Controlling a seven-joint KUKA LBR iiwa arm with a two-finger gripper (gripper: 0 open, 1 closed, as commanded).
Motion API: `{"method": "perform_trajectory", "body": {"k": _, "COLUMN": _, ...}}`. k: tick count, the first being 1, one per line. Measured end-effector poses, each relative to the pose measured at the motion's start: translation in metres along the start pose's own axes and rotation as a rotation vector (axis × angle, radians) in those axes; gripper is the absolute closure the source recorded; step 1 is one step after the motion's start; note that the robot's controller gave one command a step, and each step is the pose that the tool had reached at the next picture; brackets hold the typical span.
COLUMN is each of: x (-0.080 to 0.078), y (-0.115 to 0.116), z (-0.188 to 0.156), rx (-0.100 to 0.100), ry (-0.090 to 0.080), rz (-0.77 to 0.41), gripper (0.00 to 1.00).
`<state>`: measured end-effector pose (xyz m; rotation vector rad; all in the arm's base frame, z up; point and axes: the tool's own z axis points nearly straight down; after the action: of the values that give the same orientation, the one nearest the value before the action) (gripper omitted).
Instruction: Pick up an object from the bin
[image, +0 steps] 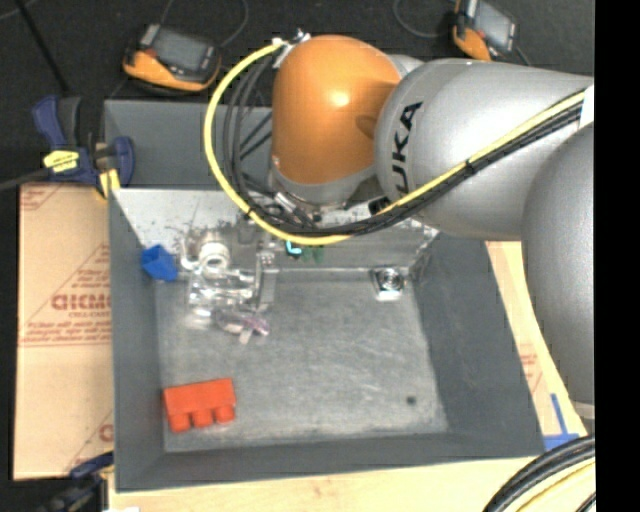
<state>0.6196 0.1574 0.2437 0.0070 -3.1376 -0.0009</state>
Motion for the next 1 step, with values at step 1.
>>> {"method": "perform_trajectory", "body": {"k": 1, "x": -0.0344, "y": -0.0464, "z": 0.1382, "rx": 0.003, "ry": -0.002, "rz": -0.191, "gripper": 0.0}}
